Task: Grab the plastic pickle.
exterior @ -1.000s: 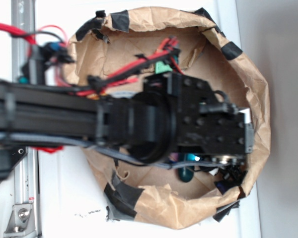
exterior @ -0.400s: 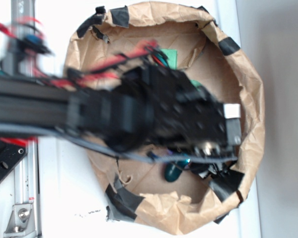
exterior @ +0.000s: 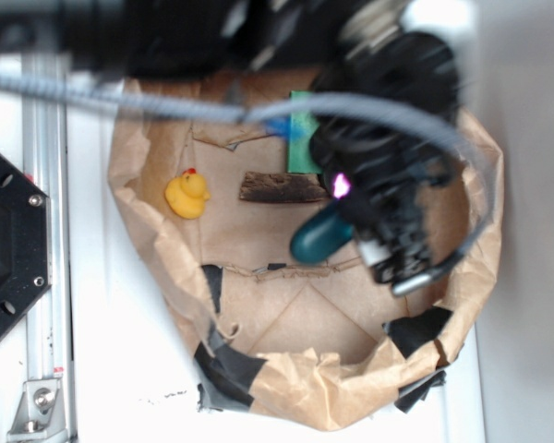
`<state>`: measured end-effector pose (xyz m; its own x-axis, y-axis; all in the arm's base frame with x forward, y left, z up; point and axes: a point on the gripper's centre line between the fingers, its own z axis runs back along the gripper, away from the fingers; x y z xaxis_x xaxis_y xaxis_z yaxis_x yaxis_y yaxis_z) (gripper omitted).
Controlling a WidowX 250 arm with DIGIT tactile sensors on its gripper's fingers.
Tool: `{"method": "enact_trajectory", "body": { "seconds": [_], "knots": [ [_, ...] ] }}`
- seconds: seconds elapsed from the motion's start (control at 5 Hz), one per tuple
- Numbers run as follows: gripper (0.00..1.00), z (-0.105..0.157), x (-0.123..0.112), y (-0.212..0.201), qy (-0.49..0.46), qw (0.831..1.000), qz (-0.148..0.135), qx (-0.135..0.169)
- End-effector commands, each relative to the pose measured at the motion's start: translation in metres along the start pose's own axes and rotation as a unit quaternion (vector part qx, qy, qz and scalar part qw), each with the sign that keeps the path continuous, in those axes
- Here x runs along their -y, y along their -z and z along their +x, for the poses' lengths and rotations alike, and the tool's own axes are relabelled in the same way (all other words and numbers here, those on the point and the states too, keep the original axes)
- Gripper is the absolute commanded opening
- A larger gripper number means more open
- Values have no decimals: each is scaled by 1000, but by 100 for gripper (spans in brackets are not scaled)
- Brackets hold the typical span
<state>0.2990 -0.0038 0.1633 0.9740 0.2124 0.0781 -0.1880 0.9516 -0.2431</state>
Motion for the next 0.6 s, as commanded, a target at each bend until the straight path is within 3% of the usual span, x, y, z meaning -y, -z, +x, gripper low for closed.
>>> {"method": "enact_trajectory", "body": {
  "seconds": [0.0,0.4],
  "knots": [
    [0,-1,29,-42,105,992,74,-12],
    [0,-34,16,-57,69,993,95,24]
  ]
}}
